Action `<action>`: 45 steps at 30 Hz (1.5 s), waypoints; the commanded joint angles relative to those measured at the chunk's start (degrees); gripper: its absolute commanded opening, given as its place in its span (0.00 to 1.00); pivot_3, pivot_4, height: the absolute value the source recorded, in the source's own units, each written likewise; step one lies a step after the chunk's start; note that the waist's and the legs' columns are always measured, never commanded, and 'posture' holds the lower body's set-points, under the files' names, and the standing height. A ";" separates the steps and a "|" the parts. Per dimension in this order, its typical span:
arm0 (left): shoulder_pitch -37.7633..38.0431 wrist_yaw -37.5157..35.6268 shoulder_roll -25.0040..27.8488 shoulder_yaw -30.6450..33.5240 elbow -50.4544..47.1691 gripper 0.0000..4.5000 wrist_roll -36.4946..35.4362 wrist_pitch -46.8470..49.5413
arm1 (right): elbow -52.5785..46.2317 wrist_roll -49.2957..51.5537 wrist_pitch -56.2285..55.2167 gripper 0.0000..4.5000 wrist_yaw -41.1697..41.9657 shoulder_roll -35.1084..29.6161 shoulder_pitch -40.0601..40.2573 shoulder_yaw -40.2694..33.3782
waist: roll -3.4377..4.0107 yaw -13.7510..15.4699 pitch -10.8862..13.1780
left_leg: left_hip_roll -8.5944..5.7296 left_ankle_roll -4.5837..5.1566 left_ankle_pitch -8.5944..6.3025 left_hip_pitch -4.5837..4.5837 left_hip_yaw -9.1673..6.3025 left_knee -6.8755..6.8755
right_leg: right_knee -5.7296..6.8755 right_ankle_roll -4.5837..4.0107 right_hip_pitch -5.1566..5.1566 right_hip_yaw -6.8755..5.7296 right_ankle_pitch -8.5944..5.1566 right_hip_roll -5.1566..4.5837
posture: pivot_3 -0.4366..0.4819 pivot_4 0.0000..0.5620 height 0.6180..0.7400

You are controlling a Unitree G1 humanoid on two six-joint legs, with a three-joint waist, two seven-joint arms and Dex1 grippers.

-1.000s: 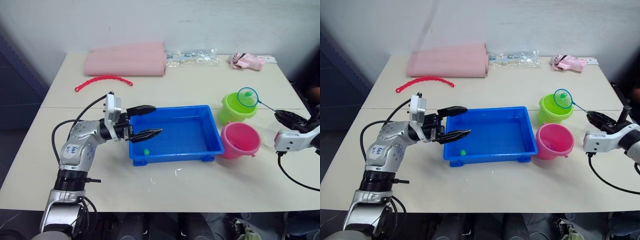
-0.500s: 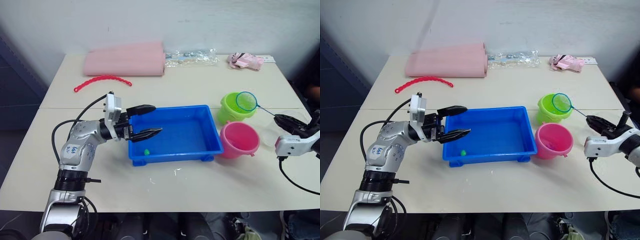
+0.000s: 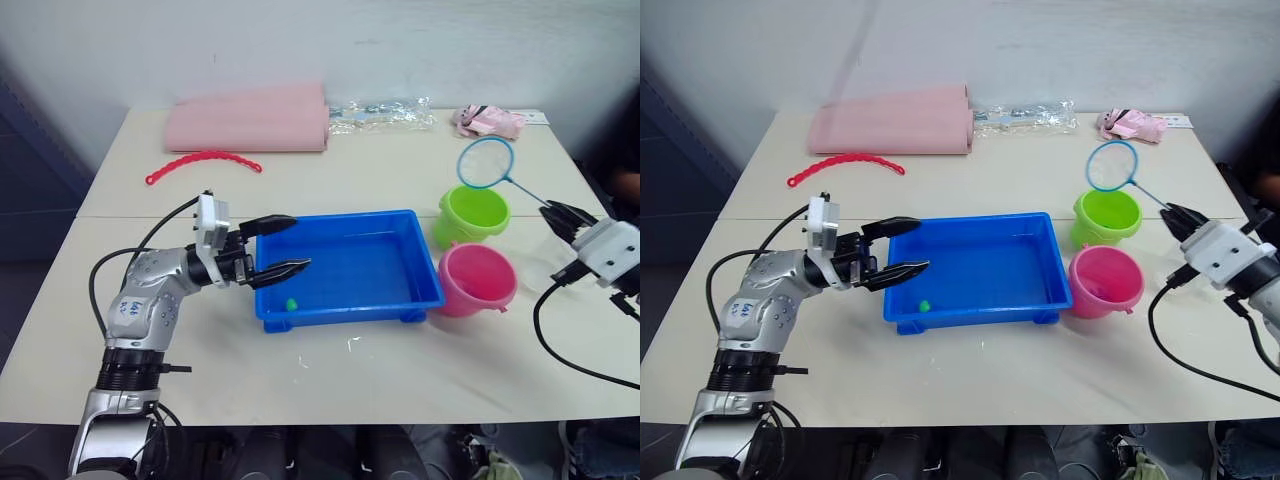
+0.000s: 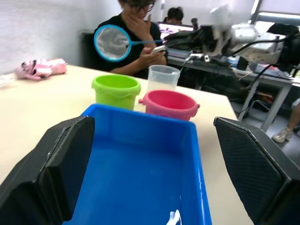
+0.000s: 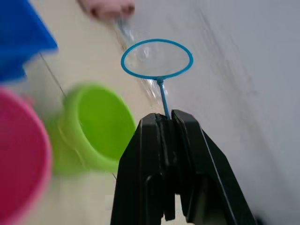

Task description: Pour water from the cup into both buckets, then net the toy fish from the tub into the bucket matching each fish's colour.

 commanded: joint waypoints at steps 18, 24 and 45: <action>18.74 -4.30 9.92 8.11 -10.90 0.98 -1.62 -0.92 | 3.64 -18.31 21.31 0.00 23.83 5.28 -29.02 29.88 | -0.03 -0.33 -0.01 | -0.02 0.15 -0.41 -0.09 0.29 0.35 | -0.13 0.03 -0.18 0.14 0.02 -0.14 | 0.48 0.27 1.00; 19.86 -4.50 11.39 8.19 -11.13 0.98 -1.81 -0.54 | 8.30 -22.62 21.84 0.00 27.90 13.47 -35.39 34.35 | -0.02 -0.17 0.00 | -0.01 0.13 -0.42 -0.10 0.28 0.32 | 0.02 0.03 -0.21 0.13 0.02 -0.15 | 0.48 0.27 1.00; 18.98 -3.40 13.04 9.65 -9.66 0.98 -1.96 -0.19 | -1.82 -10.74 32.15 0.00 30.28 19.00 -24.77 21.24 | -0.02 -0.24 0.00 | -0.01 0.12 -0.48 -0.09 0.34 0.22 | 0.02 0.03 -0.23 0.05 0.02 -0.16 | 0.48 0.27 1.00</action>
